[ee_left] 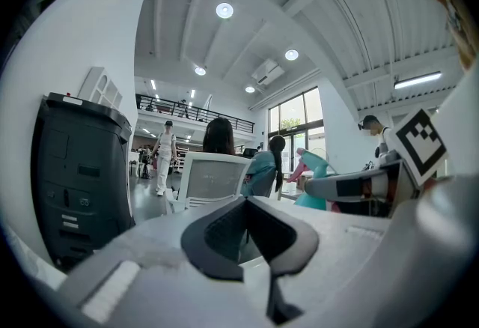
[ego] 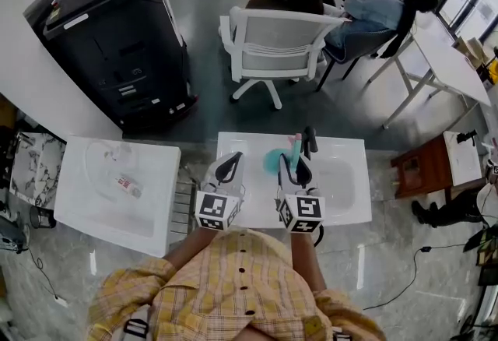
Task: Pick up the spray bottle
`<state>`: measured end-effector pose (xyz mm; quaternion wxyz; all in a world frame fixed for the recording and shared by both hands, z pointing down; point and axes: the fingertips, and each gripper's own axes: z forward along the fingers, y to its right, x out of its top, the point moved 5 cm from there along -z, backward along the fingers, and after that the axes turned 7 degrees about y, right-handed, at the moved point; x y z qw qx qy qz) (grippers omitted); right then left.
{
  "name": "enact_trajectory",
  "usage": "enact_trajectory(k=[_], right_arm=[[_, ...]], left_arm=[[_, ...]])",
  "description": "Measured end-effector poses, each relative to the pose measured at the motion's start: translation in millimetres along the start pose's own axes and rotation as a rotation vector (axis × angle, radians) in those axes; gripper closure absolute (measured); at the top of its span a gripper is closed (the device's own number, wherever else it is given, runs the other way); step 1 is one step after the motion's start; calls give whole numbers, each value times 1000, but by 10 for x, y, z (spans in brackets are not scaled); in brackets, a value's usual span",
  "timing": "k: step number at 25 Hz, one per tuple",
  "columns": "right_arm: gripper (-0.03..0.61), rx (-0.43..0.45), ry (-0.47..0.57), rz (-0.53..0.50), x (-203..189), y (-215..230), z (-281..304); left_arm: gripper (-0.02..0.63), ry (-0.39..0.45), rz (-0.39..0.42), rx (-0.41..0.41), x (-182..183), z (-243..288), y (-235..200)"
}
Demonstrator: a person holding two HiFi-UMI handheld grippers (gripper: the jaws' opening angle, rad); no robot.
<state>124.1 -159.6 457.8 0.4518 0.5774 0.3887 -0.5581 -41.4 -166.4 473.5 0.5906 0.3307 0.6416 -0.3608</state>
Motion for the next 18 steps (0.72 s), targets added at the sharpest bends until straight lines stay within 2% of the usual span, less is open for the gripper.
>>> enact_trajectory(k=[18], right_arm=[[439, 10, -2, 4, -9, -32, -33]], left_arm=[[614, -12, -2, 12, -25, -56, 0]])
